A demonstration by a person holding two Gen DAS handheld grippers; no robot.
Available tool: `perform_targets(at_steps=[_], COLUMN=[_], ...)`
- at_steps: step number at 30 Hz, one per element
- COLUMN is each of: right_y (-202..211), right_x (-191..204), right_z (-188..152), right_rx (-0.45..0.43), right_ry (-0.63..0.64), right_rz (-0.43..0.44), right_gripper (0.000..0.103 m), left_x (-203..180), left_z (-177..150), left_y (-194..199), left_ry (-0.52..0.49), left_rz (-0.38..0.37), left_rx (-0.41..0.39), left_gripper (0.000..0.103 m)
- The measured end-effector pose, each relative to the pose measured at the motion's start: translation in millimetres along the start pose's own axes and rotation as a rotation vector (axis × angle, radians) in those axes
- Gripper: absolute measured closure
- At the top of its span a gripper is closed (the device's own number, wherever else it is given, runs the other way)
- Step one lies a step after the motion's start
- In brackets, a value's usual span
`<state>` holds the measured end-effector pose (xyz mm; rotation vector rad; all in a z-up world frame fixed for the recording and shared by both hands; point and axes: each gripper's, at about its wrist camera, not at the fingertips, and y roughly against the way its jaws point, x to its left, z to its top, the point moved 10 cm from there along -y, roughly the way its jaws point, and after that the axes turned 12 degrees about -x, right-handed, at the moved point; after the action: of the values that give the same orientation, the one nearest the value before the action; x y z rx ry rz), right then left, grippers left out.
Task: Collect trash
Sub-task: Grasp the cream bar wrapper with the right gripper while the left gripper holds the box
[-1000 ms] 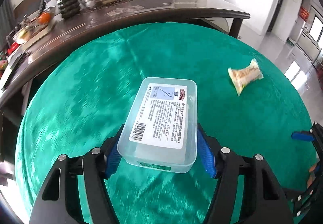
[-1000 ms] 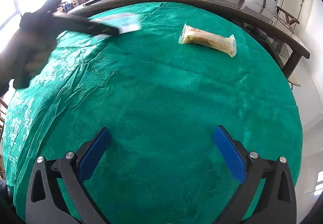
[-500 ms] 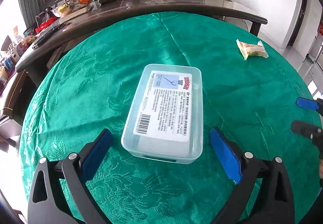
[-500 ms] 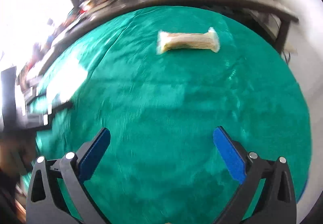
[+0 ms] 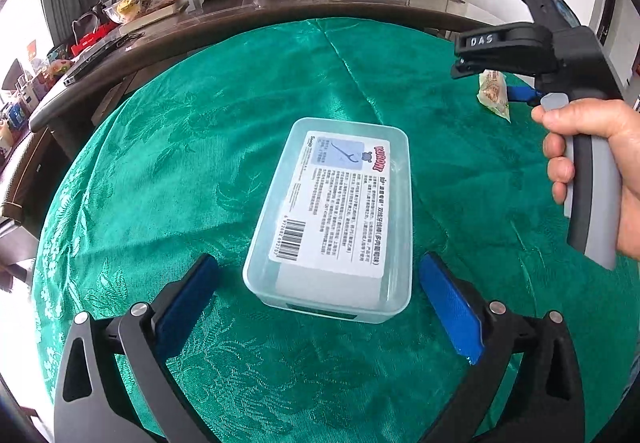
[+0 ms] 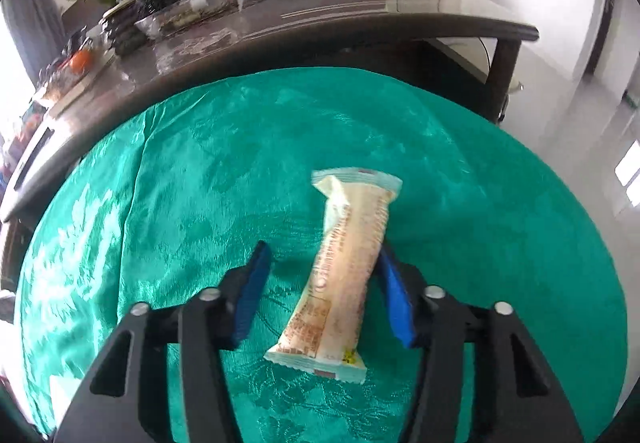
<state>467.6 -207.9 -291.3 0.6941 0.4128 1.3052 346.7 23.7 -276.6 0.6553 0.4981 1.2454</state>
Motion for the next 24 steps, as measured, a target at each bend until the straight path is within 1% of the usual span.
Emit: perform_targets(at_steps=[1,2,4,5,7,9,11,12,13,15,16,17,18,20,21,22,23,24], right_y=[4.1,8.2,20.1,26.8,39.4,64.2,89.7,103.9,114.8,127.8,133.0,135.0,134.8,132.6,128.9,125.8,120.8,117.5], right_x=[0.8,1.4,3.4,4.4,9.7,13.5,12.9,8.8,3.0,-5.3,-10.9,-13.9,-16.4,-20.9,-23.3,-27.1,-30.9,-35.2], right_z=[-3.7,-8.0,-19.3,-27.0,-39.7,-62.6,-85.7,-98.3,-107.4,-117.1,-122.0,-122.9,-121.8,-121.2,-119.7,-118.4,-115.8,-115.8], right_rx=[-0.018,-0.026,-0.026,-0.019,-0.006,0.023,0.049,0.058,0.057,0.042,0.027,0.005,-0.015,-0.034,-0.042,-0.036,-0.022,0.000], right_ry=[0.037,0.068,0.144,0.172,0.231,0.295,0.364,0.401,0.431,0.476,0.507,0.524,0.531,0.506,0.484,0.461,0.436,0.396], right_rz=[0.016,0.048,0.108,0.155,0.223,0.323,0.391,0.417,0.426,0.418,0.401,0.381,0.351,0.329,0.318,0.298,0.294,0.301], right_gripper=[0.073,0.080,0.085,0.085,0.085,0.085,0.085,0.085,0.085,0.085,0.083,0.072,0.063,0.043,0.038,0.029,0.023,0.021], left_x=[0.2,0.1,0.2,0.0,0.3,0.3,0.3,0.3,0.3,0.3,0.3,0.1,0.3,0.2,0.4,0.3,0.3,0.3], left_z=[0.1,0.1,0.2,0.1,0.2,0.2,0.2,0.3,0.3,0.3,0.2,0.1,0.1,0.0,0.2,0.0,0.1,0.1], left_y=[0.0,0.0,-0.1,-0.2,-0.3,-0.3,-0.4,-0.4,-0.4,-0.5,-0.5,-0.7,-0.7,-0.8,-0.8,-0.9,-0.8,-0.9], left_ry=[-0.001,0.000,-0.001,-0.001,-0.001,-0.001,-0.001,-0.001,-0.001,-0.001,-0.001,-0.002,-0.002,-0.002,-0.002,-0.002,-0.002,-0.002], left_rz=[0.000,0.000,0.000,0.001,0.001,0.001,0.001,0.001,0.001,0.001,0.002,0.002,0.002,0.002,0.003,0.003,0.003,0.003], left_rx=[0.000,0.000,0.000,0.000,0.000,0.000,0.000,0.000,-0.001,-0.001,-0.001,-0.001,-0.001,-0.001,-0.002,-0.002,-0.002,-0.002], left_gripper=[0.004,0.004,0.004,0.004,0.004,0.004,0.004,0.004,0.004,0.004,0.004,0.004,0.004,0.004,0.004,0.004,0.004,0.004])
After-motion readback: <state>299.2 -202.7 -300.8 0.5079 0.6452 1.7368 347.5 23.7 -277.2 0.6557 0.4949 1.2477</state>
